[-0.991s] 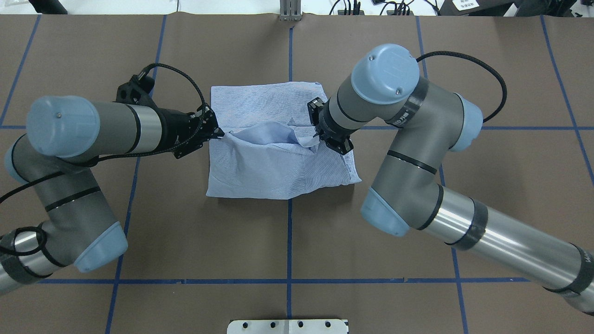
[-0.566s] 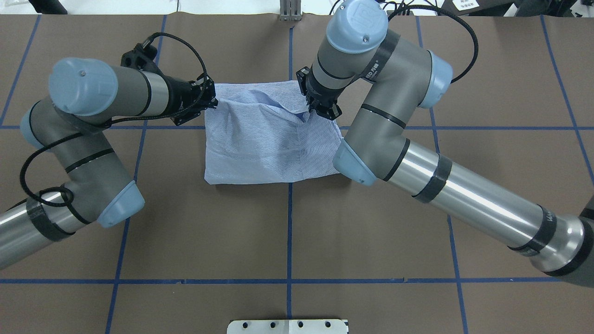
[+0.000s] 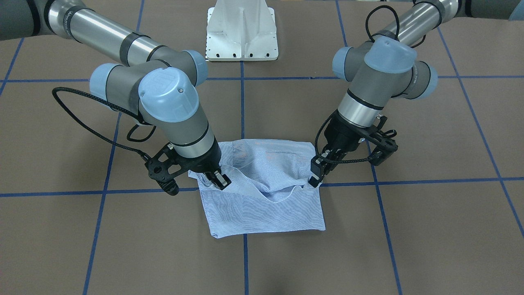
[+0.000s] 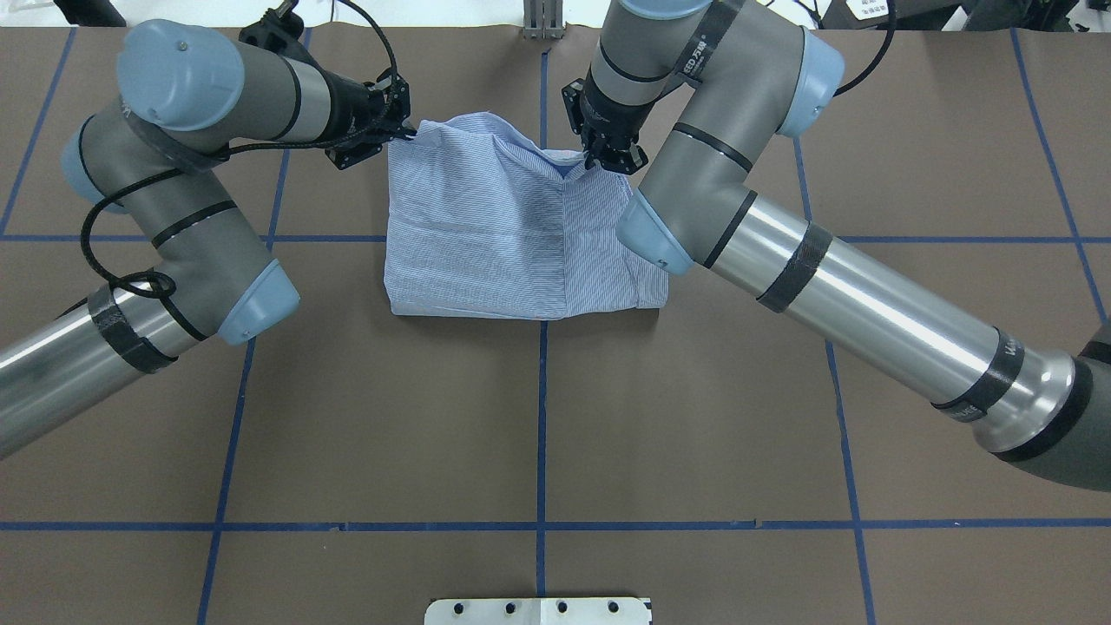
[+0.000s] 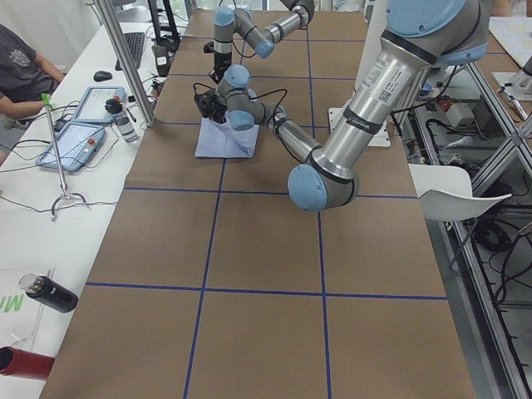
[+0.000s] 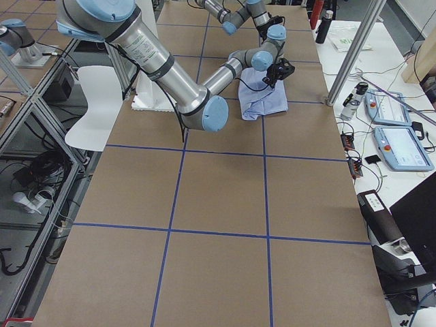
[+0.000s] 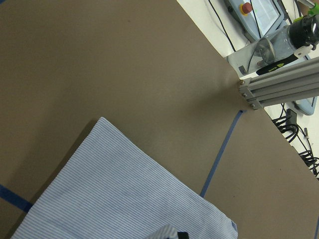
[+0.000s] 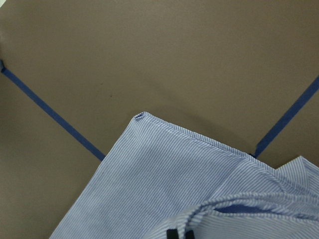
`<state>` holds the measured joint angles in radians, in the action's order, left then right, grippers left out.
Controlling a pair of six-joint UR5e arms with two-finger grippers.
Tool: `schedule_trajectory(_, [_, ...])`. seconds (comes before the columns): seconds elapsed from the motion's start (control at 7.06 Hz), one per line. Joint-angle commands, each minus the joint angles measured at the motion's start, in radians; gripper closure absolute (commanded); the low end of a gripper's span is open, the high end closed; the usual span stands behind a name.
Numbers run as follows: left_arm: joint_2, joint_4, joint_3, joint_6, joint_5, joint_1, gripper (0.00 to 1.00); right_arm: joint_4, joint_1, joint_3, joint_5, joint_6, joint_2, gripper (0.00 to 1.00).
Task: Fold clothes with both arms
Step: 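Lay the folded edge onto the far edge and open both grippers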
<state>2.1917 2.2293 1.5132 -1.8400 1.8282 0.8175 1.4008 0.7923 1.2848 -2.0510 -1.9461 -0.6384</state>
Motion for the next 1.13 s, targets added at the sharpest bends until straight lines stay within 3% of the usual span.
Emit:
schedule_trajectory(0.0, [0.028,0.054,-0.072,0.011,0.000,0.005,1.00,-0.003,0.005,-0.097,-0.001,0.012,0.067,1.00])
schedule_trajectory(0.71, [0.071,0.150,-0.243,0.039,-0.012,0.014,1.00,-0.176,0.019,-0.283,0.000,0.065,0.089,1.00])
schedule_trajectory(0.85, [0.091,0.151,-0.272,0.041,-0.017,0.014,0.78,-0.210,0.024,-0.332,0.002,0.071,0.115,1.00])
schedule_trajectory(0.99, [0.094,0.157,-0.278,0.041,-0.033,0.017,0.61,-0.241,0.034,-0.358,0.003,0.073,0.121,0.71])
